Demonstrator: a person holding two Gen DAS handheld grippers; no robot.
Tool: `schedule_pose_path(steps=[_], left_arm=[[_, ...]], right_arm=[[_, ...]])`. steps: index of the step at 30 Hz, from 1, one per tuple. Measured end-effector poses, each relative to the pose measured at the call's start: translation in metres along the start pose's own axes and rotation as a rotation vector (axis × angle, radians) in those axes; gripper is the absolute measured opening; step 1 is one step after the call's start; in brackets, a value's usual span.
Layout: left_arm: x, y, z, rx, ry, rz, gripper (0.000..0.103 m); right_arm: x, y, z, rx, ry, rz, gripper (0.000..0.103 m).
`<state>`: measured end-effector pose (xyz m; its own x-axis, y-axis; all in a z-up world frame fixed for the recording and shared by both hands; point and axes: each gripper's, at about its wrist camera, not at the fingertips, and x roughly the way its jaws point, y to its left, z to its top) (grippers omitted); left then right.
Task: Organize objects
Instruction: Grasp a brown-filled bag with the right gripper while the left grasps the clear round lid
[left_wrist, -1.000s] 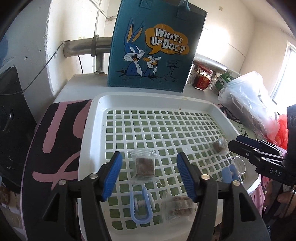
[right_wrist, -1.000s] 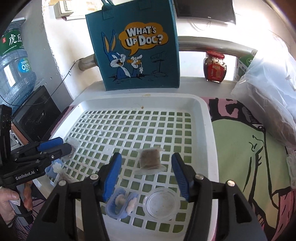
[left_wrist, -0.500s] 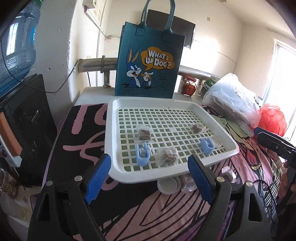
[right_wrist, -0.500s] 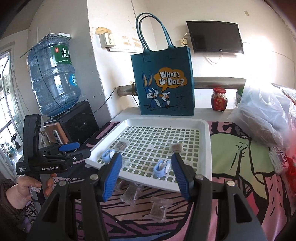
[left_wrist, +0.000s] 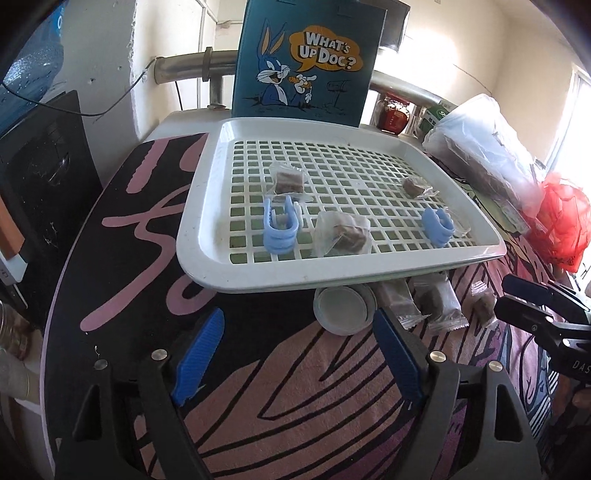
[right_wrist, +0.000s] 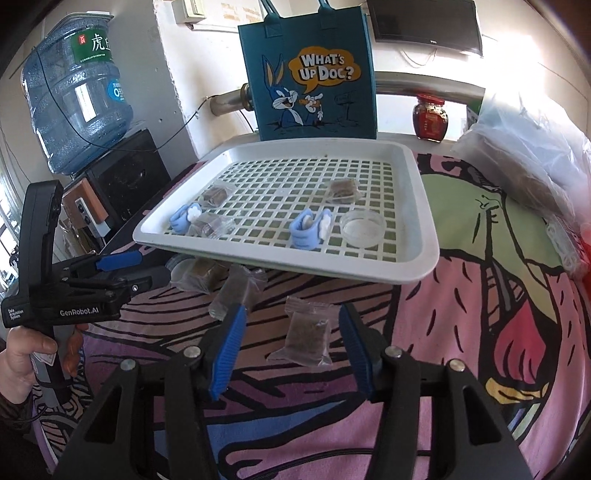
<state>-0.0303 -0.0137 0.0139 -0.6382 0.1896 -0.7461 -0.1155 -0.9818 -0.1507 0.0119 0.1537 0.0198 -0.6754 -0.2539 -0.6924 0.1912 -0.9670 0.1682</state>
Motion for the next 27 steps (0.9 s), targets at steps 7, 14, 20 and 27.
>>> schedule_pose_path(steps=[7, 14, 20, 27], left_arm=[[0.013, -0.013, 0.006, 0.056, 0.033, 0.0, 0.048], [0.008, -0.024, 0.0, 0.131, 0.042, -0.043, 0.008], [-0.014, -0.025, -0.016, 0.154, 0.008, -0.066, 0.003], [-0.029, -0.034, -0.01, 0.175, -0.056, -0.098, 0.003]], right_arm=[[0.016, 0.001, -0.003, -0.004, 0.054, -0.034, 0.046], [0.018, 0.0, -0.009, 0.002, 0.083, -0.064, 0.035], [0.001, 0.008, -0.009, -0.027, -0.002, -0.019, 0.034], [-0.01, 0.031, -0.001, -0.108, -0.081, -0.031, 0.033]])
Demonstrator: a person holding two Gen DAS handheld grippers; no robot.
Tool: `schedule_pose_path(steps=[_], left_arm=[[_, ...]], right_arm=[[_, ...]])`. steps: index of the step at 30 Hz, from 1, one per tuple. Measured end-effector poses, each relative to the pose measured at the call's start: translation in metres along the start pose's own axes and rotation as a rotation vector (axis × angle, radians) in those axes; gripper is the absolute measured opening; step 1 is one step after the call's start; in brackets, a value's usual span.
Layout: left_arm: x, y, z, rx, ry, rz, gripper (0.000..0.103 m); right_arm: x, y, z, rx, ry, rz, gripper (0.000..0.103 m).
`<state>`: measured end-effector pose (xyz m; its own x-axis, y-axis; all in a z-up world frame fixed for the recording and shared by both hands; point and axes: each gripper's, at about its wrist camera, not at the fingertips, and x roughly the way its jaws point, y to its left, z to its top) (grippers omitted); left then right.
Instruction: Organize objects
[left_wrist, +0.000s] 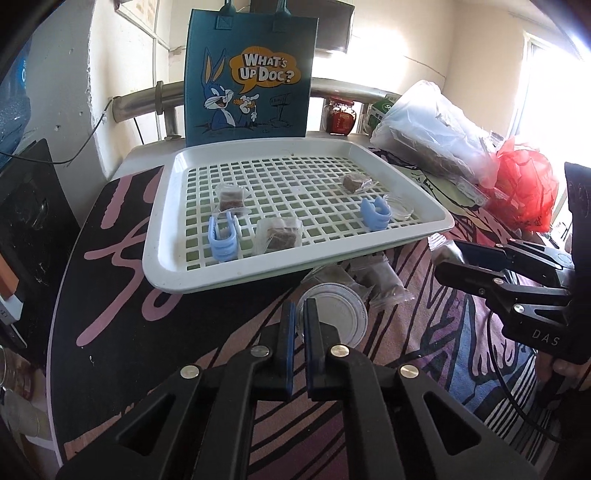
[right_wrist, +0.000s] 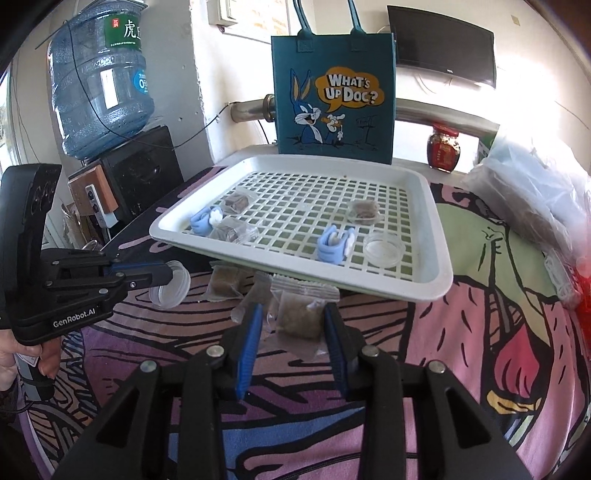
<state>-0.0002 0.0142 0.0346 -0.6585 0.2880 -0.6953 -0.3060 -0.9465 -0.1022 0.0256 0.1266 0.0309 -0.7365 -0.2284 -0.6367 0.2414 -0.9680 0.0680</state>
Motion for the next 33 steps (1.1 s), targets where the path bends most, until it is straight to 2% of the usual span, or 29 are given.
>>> schedule_pose_path(steps=[6, 18, 33], left_arm=[[-0.002, -0.009, 0.004, 0.054, -0.072, 0.033, 0.003], [0.005, -0.007, 0.002, 0.038, -0.053, -0.018, 0.003], [0.001, -0.011, 0.001, 0.054, -0.072, -0.019, 0.003]], right_arm=[[-0.005, 0.0, 0.004, -0.005, -0.072, -0.014, 0.033], [-0.006, 0.004, 0.003, -0.028, -0.11, 0.023, 0.033], [-0.012, 0.003, 0.0, -0.034, -0.139, 0.07, 0.033]])
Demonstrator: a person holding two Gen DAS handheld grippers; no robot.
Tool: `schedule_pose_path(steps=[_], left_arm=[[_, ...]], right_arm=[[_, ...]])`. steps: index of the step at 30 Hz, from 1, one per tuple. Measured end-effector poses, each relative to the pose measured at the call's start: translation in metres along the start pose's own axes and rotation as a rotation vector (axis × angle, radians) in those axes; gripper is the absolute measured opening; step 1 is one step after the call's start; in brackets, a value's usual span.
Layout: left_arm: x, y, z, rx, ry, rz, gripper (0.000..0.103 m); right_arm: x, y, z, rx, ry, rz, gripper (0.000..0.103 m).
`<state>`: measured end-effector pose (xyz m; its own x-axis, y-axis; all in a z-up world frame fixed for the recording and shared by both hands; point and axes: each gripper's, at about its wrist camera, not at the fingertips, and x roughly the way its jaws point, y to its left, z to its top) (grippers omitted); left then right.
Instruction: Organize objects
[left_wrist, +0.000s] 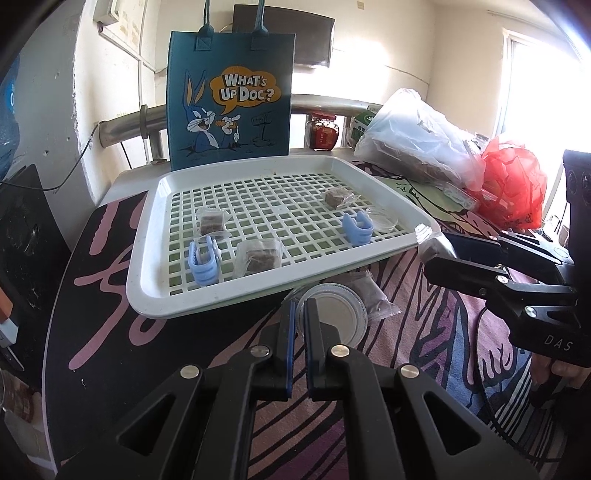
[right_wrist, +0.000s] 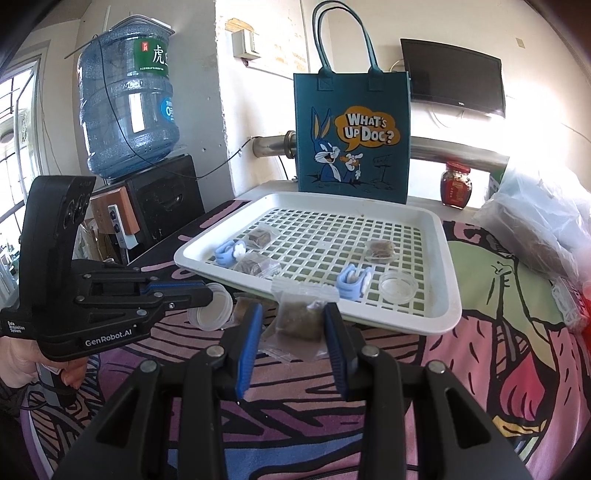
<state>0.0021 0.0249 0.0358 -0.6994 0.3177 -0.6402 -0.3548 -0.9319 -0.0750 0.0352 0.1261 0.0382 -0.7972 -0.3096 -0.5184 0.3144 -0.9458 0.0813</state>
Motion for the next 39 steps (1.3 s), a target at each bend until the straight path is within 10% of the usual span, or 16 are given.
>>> schedule_pose_path(steps=[39], left_arm=[[0.006, 0.012, 0.0, -0.07, 0.029, -0.019, 0.004]], right_arm=[[-0.002, -0.002, -0.001, 0.011, -0.003, 0.002, 0.034]])
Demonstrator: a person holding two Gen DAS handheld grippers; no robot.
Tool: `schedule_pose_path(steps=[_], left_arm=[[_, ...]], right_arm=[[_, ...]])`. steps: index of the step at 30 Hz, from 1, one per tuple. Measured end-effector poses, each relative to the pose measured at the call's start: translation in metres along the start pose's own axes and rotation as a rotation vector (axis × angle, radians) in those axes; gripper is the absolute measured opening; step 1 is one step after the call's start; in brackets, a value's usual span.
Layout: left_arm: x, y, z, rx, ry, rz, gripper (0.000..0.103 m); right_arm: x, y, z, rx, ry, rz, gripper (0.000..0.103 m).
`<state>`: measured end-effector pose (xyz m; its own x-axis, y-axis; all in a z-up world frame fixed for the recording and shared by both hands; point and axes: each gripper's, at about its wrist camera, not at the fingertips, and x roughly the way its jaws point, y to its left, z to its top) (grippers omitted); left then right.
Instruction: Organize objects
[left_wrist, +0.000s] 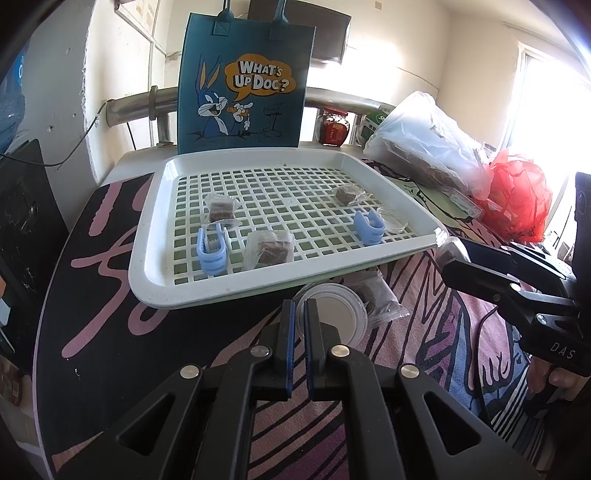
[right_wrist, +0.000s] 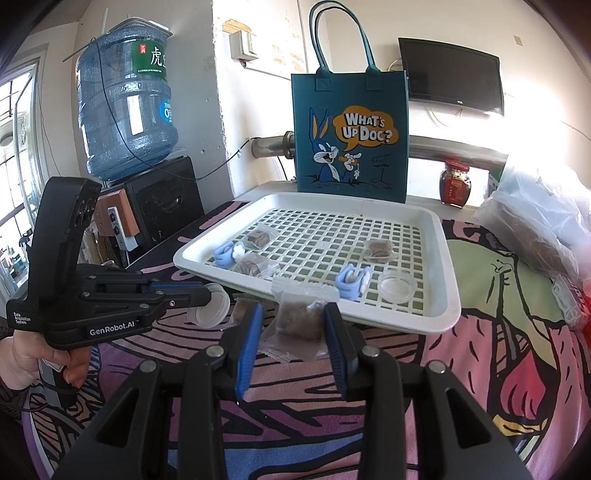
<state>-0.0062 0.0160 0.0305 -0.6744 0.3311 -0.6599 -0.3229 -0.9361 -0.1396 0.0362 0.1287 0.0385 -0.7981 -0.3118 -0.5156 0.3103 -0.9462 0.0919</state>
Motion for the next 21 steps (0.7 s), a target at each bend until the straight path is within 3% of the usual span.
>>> schedule_pose_path(steps=[21], left_arm=[[0.0023, 0.0029, -0.0003, -0.018, 0.013, -0.006, 0.004]], right_arm=[[-0.0001, 0.0003, 0.0005, -0.002, 0.0, 0.001, 0.034]])
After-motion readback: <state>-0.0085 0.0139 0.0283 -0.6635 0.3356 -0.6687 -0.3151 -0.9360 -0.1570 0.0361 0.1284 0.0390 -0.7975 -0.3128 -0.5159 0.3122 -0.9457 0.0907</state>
